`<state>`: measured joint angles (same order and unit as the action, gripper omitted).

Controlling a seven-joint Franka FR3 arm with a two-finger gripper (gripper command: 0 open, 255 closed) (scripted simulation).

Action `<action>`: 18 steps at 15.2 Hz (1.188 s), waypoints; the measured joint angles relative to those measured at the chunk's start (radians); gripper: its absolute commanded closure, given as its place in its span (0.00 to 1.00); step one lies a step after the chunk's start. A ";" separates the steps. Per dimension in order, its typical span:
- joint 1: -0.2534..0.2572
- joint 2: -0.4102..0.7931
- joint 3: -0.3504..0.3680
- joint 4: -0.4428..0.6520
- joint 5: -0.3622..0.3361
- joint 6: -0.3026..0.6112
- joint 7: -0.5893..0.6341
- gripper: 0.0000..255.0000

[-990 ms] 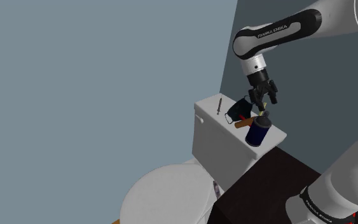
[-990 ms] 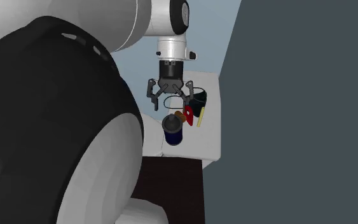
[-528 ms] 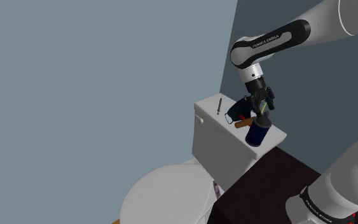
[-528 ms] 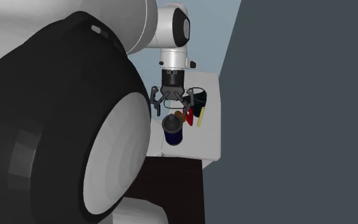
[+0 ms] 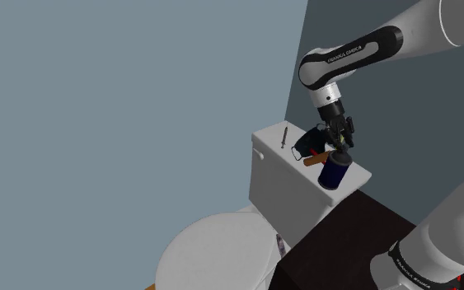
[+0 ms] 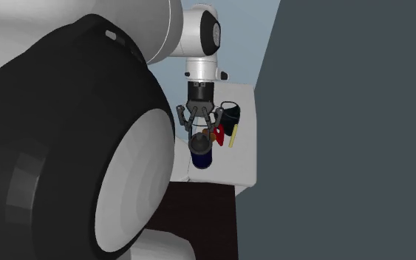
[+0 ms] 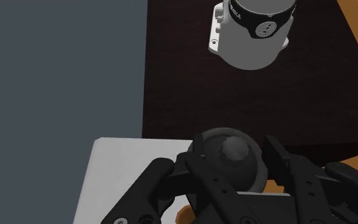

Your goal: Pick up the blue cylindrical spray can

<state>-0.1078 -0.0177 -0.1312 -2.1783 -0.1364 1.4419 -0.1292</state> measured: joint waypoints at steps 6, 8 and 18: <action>0.000 -0.010 0.000 0.014 -0.001 -0.025 -0.002 1.00; 0.001 -0.018 0.002 0.029 -0.001 -0.048 -0.003 1.00; 0.004 -0.064 0.005 0.117 -0.006 -0.180 -0.014 1.00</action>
<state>-0.1041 -0.0815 -0.1262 -2.0617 -0.1420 1.2614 -0.1430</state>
